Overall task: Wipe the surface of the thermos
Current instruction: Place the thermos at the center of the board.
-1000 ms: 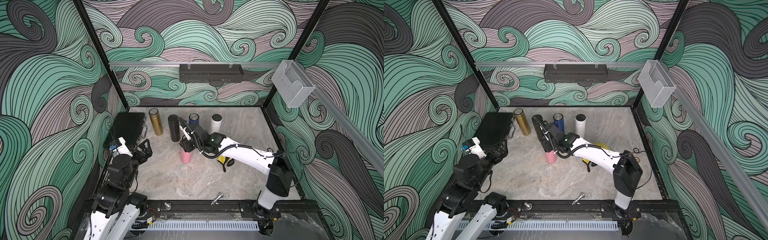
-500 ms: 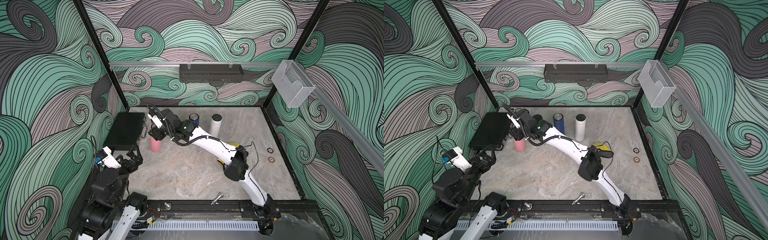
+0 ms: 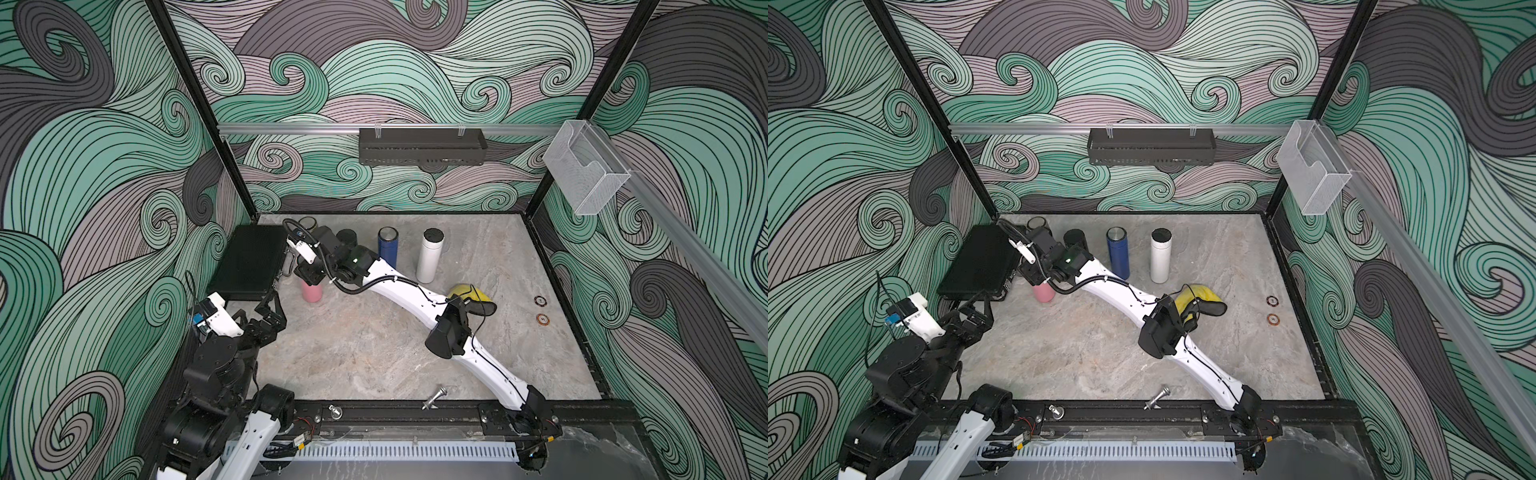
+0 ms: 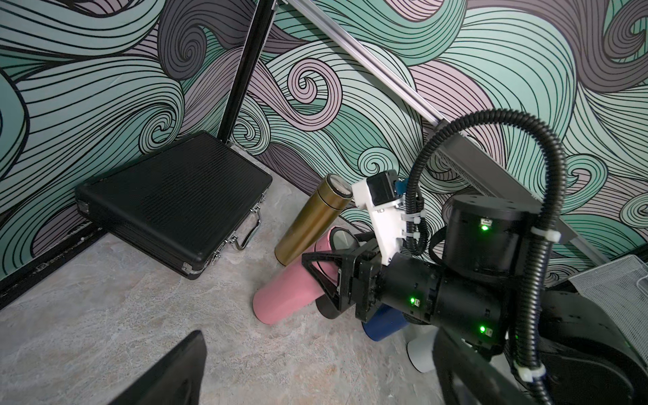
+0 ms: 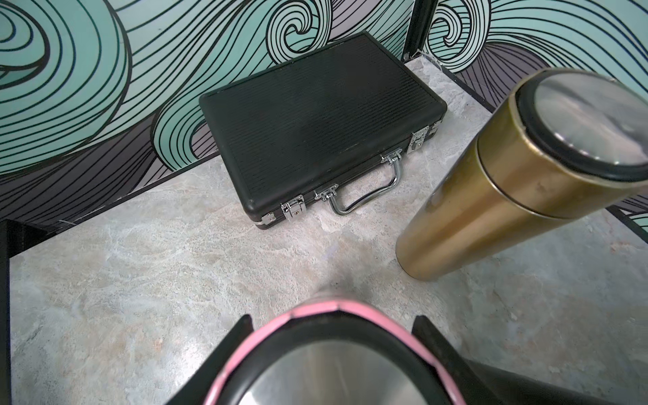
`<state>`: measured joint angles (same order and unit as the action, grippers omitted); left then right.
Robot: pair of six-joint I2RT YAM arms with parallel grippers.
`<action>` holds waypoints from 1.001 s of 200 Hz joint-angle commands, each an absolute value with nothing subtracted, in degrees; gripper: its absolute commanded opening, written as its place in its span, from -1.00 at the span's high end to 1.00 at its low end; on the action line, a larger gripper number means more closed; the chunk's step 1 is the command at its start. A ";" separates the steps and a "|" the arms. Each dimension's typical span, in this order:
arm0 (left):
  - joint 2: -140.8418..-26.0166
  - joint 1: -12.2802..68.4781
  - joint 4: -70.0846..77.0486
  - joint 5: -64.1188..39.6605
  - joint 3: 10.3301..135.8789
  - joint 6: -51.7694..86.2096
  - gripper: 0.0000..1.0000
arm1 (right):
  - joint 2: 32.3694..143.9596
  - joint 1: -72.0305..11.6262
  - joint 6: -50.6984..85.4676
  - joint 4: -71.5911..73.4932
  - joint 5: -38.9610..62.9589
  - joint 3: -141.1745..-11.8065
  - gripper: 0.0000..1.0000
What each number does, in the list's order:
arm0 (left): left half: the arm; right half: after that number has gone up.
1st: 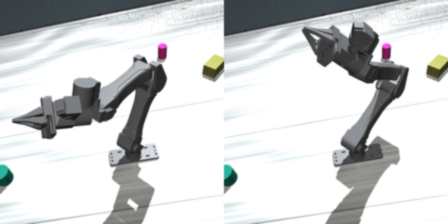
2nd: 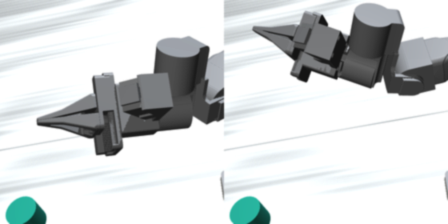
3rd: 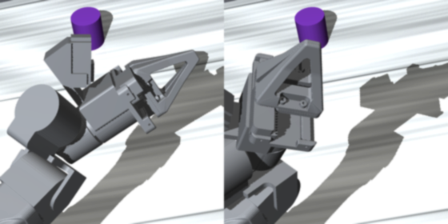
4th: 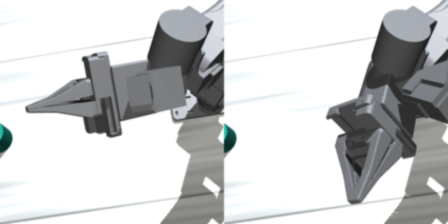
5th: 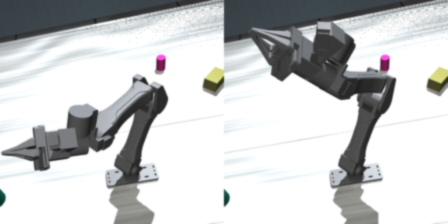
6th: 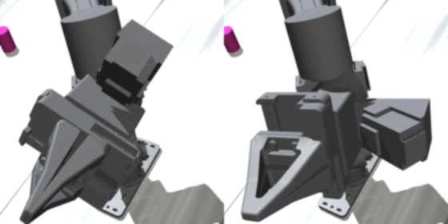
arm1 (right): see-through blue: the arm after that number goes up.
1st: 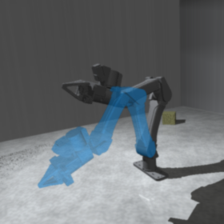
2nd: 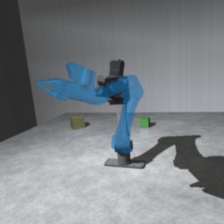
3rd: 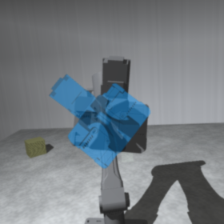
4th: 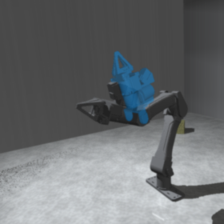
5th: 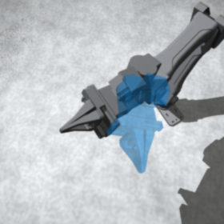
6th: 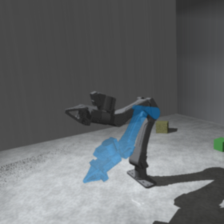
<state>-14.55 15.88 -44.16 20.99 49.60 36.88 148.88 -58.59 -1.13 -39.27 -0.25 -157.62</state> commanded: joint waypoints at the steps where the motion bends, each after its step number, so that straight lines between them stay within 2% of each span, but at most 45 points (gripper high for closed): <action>1: -16.34 15.73 -43.40 19.59 49.22 36.30 -0.96 | 144.47 -58.35 -1.70 -36.96 -0.89 -158.64 1.00; 28: -17.59 15.73 -42.28 19.42 49.27 35.95 -0.96 | 136.79 -58.52 0.48 -43.39 -0.79 -155.57 1.00; 61: -20.24 15.73 -38.75 18.05 48.54 35.86 -0.96 | 117.99 -58.62 1.93 -43.61 -1.83 -135.24 1.00; 97: -24.20 15.69 -35.10 15.60 48.17 35.31 -0.95 | 104.36 -56.77 2.43 -48.36 -10.38 -123.80 1.00; 151: -31.38 15.73 -29.72 12.70 49.70 32.75 -0.95 | 86.31 -41.30 2.46 -51.29 -17.78 -111.50 1.00; 200: -37.69 15.73 -26.60 9.84 52.25 32.61 -0.95 | 79.84 -29.15 1.74 -51.50 -21.19 -107.25 1.00</action>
<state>-35.73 15.88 -30.00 12.29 49.17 33.89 82.83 -32.05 2.28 -53.23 -18.17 -107.72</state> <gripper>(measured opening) 0.978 0.650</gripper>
